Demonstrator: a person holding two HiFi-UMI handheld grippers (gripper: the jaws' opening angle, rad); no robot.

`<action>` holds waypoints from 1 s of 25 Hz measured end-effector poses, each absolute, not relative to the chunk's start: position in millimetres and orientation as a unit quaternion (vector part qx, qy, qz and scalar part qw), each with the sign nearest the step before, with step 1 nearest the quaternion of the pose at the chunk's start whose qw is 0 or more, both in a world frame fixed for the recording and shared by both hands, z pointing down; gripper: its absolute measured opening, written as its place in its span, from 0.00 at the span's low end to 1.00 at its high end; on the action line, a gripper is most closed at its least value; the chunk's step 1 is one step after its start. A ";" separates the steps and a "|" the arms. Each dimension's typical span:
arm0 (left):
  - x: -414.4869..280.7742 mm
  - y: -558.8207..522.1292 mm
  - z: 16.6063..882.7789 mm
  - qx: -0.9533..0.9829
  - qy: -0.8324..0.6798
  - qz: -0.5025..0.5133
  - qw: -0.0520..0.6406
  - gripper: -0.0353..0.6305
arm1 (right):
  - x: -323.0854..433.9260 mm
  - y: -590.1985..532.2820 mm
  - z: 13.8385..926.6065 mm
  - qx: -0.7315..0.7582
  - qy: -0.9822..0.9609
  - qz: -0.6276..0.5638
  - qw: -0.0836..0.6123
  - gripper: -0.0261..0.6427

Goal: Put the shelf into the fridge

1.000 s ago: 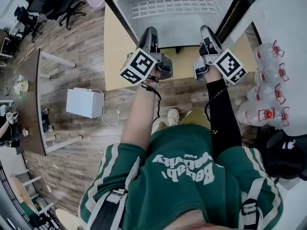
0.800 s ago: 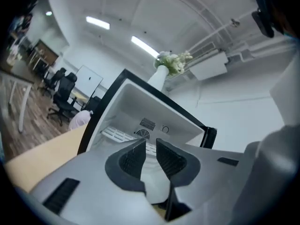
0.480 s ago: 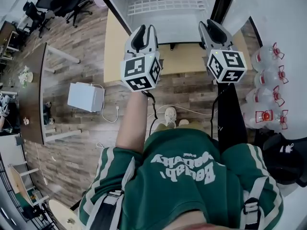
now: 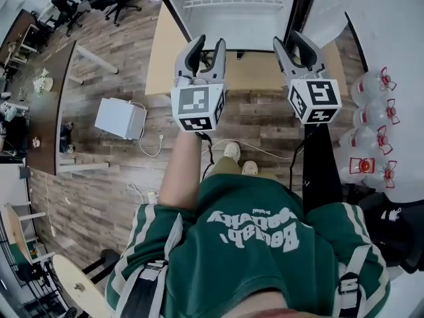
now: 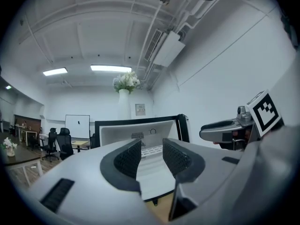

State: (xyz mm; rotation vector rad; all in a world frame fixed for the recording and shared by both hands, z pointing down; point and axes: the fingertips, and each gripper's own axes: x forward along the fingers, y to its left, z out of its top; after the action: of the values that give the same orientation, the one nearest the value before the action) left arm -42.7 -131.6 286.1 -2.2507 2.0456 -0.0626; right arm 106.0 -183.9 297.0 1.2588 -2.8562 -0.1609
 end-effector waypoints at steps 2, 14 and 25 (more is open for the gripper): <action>-42.0 -121.2 282.7 -0.737 0.673 -0.015 0.057 0.27 | 106.0 -174.2 300.9 0.398 -0.916 -0.050 0.006 0.30; -31.7 -103.4 273.4 -0.750 0.659 0.015 0.062 0.05 | 114.4 -159.6 297.3 0.409 -0.911 -0.057 -0.017 0.04; -29.1 -102.6 276.9 -0.745 0.663 0.018 0.069 0.05 | 109.4 -154.2 305.7 0.408 -0.910 -0.074 0.004 0.04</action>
State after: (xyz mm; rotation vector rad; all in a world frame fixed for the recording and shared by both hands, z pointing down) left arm -29.1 -102.6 276.9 -2.2436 1.9969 0.0551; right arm 109.4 -154.2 305.7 1.2777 -2.8511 -0.2303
